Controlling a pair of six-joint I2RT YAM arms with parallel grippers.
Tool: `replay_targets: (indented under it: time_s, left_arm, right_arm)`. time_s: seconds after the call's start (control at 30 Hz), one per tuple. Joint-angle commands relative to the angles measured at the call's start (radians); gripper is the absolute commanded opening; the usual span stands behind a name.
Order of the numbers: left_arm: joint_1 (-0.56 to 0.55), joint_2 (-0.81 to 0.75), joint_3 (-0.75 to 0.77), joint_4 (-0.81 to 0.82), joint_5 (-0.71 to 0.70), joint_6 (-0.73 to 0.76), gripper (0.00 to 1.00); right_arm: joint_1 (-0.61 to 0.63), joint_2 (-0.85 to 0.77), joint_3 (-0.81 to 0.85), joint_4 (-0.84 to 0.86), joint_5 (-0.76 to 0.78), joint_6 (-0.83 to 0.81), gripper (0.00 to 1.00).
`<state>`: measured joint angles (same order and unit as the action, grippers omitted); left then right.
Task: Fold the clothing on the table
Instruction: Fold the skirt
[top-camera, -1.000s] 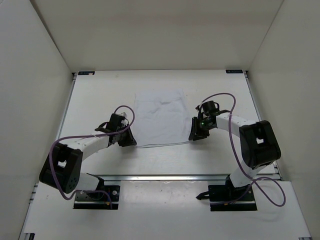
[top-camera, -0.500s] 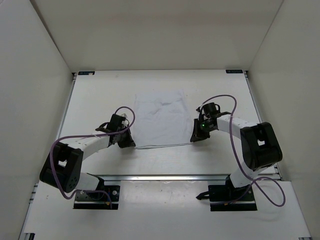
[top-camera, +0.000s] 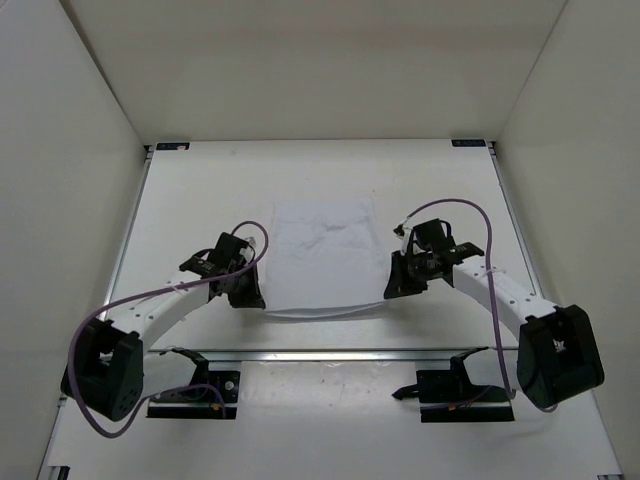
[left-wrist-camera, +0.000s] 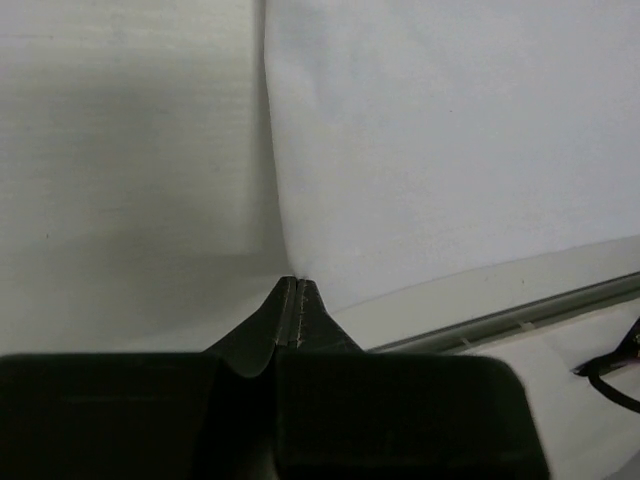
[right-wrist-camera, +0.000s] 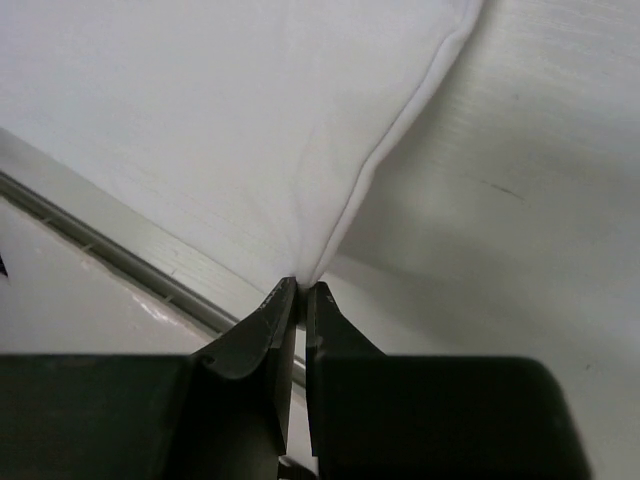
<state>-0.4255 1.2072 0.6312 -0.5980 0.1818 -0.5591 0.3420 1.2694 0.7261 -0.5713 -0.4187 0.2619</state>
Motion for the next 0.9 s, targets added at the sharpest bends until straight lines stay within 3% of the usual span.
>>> replay_targets:
  time_s: [0.0,0.13,0.33,0.53,0.7,0.77,0.87]
  left_arm:
    - [0.010,-0.052,0.068,-0.072,0.031,0.034,0.00]
    - [0.040,-0.011,0.220,-0.076,0.038,0.065,0.00]
    - [0.094,0.176,0.479,-0.037,0.036,0.111,0.00]
    - [0.154,0.404,0.721,0.040,0.047,0.114,0.00]
    - [0.186,0.661,0.941,0.011,0.036,0.111,0.00]
    - [0.192,0.742,1.025,-0.012,0.025,0.110,0.04]
    - [0.192,0.830,1.094,-0.034,0.005,0.114,0.04]
  right_arm:
    - [0.002,-0.059,0.059,-0.032,-0.029,-0.015,0.00]
    - [-0.020,-0.053,0.171,0.002,-0.032,-0.027,0.00]
    - [-0.061,0.073,0.390,0.094,-0.022,-0.076,0.00]
    - [-0.135,0.335,0.626,0.201,-0.049,-0.088,0.00]
    - [-0.158,0.600,0.884,0.151,-0.063,-0.112,0.00]
    - [-0.164,0.689,1.005,0.136,-0.068,-0.110,0.10]
    - [-0.176,0.801,1.082,0.122,-0.045,-0.098,0.10]
